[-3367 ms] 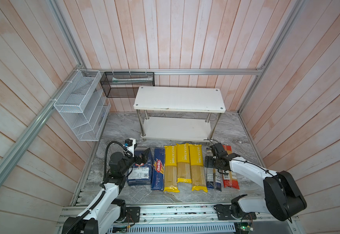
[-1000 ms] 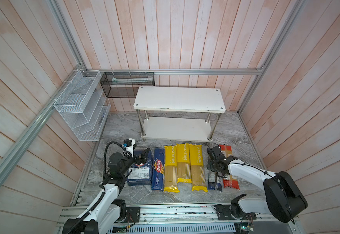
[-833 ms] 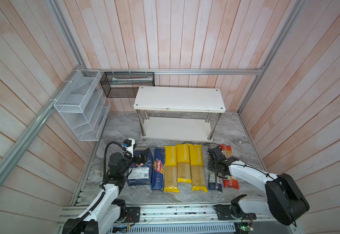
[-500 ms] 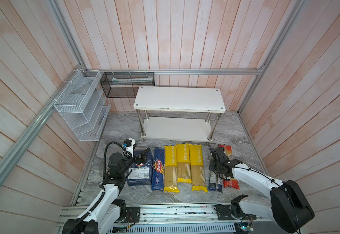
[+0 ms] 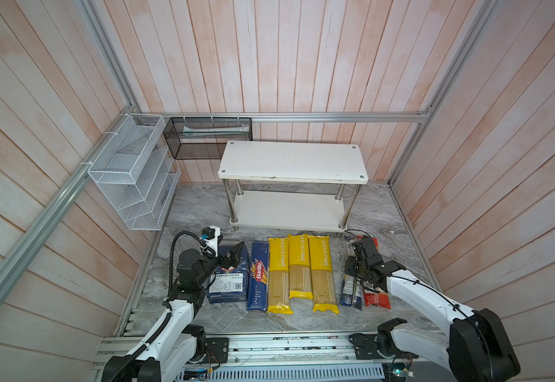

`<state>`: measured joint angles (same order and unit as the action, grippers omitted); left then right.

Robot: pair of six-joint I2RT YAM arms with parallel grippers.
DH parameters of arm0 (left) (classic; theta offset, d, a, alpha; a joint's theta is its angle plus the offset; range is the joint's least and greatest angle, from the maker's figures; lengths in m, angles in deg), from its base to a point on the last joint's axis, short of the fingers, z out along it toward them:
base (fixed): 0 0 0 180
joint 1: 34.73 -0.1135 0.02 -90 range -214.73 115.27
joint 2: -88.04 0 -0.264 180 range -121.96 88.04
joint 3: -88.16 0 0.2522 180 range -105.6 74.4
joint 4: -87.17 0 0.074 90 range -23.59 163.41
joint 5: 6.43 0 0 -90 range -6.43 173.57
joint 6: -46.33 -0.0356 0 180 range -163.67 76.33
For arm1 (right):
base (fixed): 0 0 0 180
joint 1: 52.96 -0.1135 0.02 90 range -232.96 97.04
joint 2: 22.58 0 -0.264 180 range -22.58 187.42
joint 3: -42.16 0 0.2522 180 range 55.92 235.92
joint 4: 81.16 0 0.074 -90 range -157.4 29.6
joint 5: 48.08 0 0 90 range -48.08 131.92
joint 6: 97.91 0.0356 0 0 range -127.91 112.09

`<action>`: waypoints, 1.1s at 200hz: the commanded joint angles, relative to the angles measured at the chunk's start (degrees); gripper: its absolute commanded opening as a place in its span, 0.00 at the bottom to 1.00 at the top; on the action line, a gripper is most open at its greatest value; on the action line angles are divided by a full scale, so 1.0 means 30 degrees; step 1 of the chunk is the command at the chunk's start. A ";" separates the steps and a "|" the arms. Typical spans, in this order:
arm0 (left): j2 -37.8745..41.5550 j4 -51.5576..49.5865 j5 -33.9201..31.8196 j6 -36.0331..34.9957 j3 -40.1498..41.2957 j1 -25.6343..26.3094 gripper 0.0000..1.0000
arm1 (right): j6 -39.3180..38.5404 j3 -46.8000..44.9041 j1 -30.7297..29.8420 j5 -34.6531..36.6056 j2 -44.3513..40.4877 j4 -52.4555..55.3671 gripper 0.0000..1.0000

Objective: Arrange pasta packages on shelves
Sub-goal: Pick up the pasta bag from the middle-right of the table.

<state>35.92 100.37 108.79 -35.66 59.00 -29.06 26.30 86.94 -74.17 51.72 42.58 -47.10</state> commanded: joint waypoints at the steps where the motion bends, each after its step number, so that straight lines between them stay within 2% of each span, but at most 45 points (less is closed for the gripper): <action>1: 0.0261 0.0381 -0.0003 0.0058 0.0296 -0.0073 1.00 | -0.0419 0.1110 0.0107 -0.0166 -0.0461 -0.0942 0.04; 49: 0.0266 0.0397 0.0001 0.0089 0.0299 -0.0067 1.00 | -0.0567 0.1380 0.0156 -0.0719 -0.1509 -0.0751 0.00; 117: 0.0410 0.0459 0.0008 0.0090 0.0387 -0.0118 1.00 | -0.1187 0.2520 0.0173 -0.1535 -0.3327 0.0338 0.00; 154: 0.0406 0.0426 0.0034 0.0064 0.0358 -0.0098 1.00 | -0.1983 0.3919 0.0244 -0.1575 -0.3275 0.1518 0.00; 220: 0.0682 0.0476 -0.0030 0.0105 0.0511 -0.0103 1.00 | -0.2081 0.4133 0.0339 -0.2595 -0.3843 0.0882 0.00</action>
<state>37.41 100.43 108.63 -35.48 59.64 -29.06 20.80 96.25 -73.58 45.27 33.71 -41.14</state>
